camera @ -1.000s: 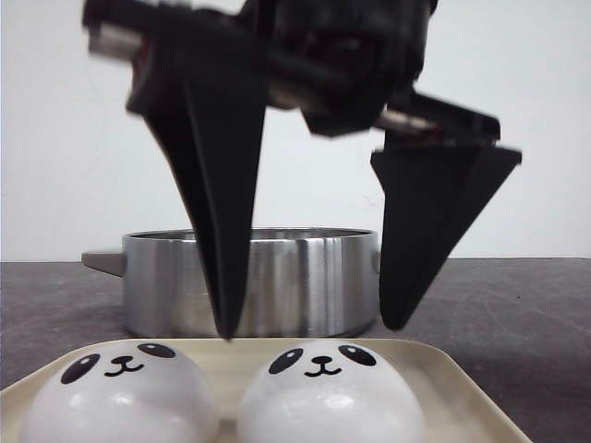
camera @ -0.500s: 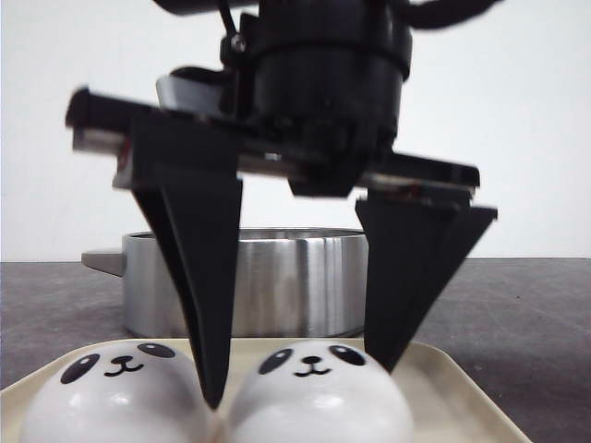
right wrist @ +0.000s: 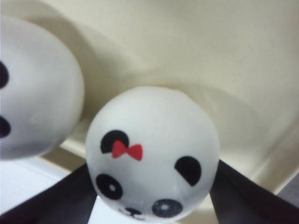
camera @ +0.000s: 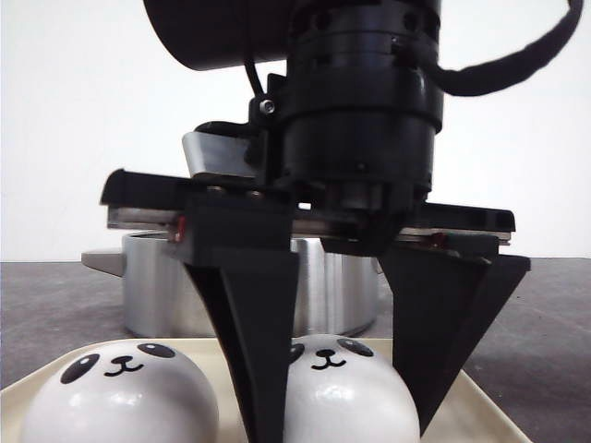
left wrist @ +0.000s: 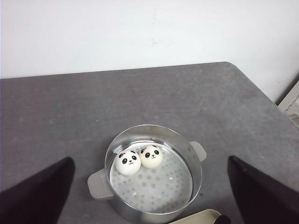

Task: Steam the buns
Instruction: 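Lower the right gripper onto the nearer panda bun and close, then carry the bun with the right gripper into the pot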

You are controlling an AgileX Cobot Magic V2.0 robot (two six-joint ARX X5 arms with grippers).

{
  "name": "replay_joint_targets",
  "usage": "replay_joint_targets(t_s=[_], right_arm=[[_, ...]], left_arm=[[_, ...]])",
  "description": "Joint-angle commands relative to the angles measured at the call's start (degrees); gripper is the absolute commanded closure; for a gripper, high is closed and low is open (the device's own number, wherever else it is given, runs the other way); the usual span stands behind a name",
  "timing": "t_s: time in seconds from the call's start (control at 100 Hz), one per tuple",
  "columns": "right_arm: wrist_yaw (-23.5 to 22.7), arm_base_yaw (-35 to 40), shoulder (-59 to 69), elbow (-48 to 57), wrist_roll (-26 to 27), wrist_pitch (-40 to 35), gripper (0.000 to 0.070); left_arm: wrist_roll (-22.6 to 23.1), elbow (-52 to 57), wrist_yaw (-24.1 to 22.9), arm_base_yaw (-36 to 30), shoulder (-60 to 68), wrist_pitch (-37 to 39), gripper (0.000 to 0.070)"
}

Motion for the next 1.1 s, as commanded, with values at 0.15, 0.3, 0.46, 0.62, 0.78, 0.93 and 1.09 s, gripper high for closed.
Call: replay_joint_targets(t_s=[0.15, 0.3, 0.46, 0.62, 0.78, 0.93, 1.09], right_arm=[[0.9, 0.7, 1.2, 0.3, 0.6, 0.7, 0.0700], [2.1, 0.6, 1.2, 0.3, 0.6, 2.1, 0.0694], [6.0, 0.6, 0.1, 1.0, 0.6, 2.9, 0.0694], [7.0, 1.6, -5.6, 4.1, -0.3, 2.3, 0.0694], [7.8, 3.3, -12.7, 9.6, -0.3, 0.9, 0.0695], [13.2, 3.5, -16.0, 17.7, -2.0, -0.1, 0.0695], [14.0, -3.0, -13.9, 25.9, -8.4, -0.4, 0.0695]], left_arm=[[0.6, 0.9, -0.3, -0.4, 0.3, 0.6, 0.0063], [0.6, 0.9, -0.3, -0.4, 0.3, 0.6, 0.0064], [0.6, 0.9, -0.3, -0.4, 0.3, 0.6, 0.0064], [0.6, 0.9, -0.3, -0.4, 0.3, 0.6, 0.0063], [0.8, 0.9, -0.3, -0.4, 0.4, 0.7, 0.0063], [1.0, 0.9, -0.3, -0.4, 0.4, 1.6, 0.0063], [1.0, 0.9, -0.3, -0.4, 0.7, 3.0, 0.0063]])
